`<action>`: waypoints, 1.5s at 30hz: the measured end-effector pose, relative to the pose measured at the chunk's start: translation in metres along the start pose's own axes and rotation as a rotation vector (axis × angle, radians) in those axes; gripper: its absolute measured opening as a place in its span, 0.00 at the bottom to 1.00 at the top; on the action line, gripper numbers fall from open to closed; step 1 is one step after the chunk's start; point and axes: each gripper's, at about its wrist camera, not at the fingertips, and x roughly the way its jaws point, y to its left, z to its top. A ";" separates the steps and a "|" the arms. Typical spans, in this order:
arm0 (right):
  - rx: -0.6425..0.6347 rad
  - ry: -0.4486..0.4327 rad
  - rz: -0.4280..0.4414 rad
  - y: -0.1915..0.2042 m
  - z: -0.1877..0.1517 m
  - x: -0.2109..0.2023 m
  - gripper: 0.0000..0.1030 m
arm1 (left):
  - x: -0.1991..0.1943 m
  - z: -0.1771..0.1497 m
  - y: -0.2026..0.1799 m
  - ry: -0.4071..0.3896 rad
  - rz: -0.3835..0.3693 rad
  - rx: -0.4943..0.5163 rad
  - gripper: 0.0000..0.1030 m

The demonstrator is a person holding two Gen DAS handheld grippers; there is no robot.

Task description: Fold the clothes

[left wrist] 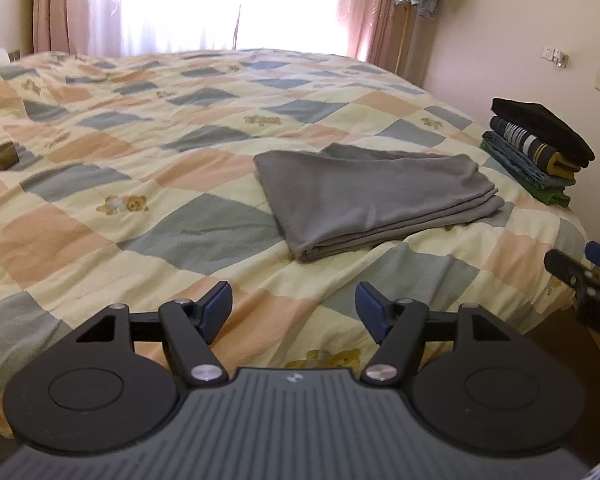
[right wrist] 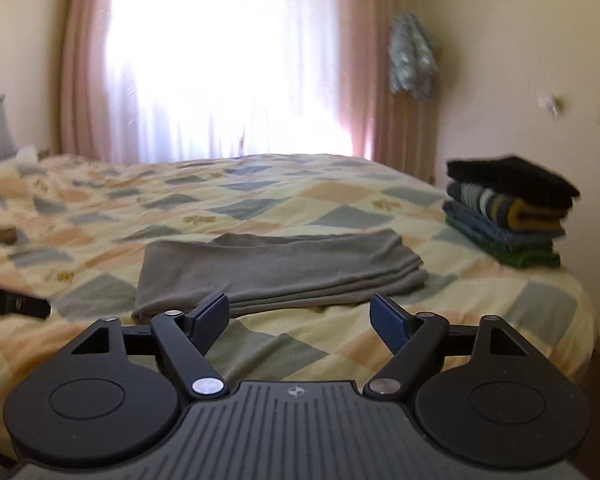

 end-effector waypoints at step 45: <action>-0.816 -0.022 0.320 0.174 -0.044 0.220 0.20 | 0.134 0.071 0.071 0.096 -0.176 -0.054 0.62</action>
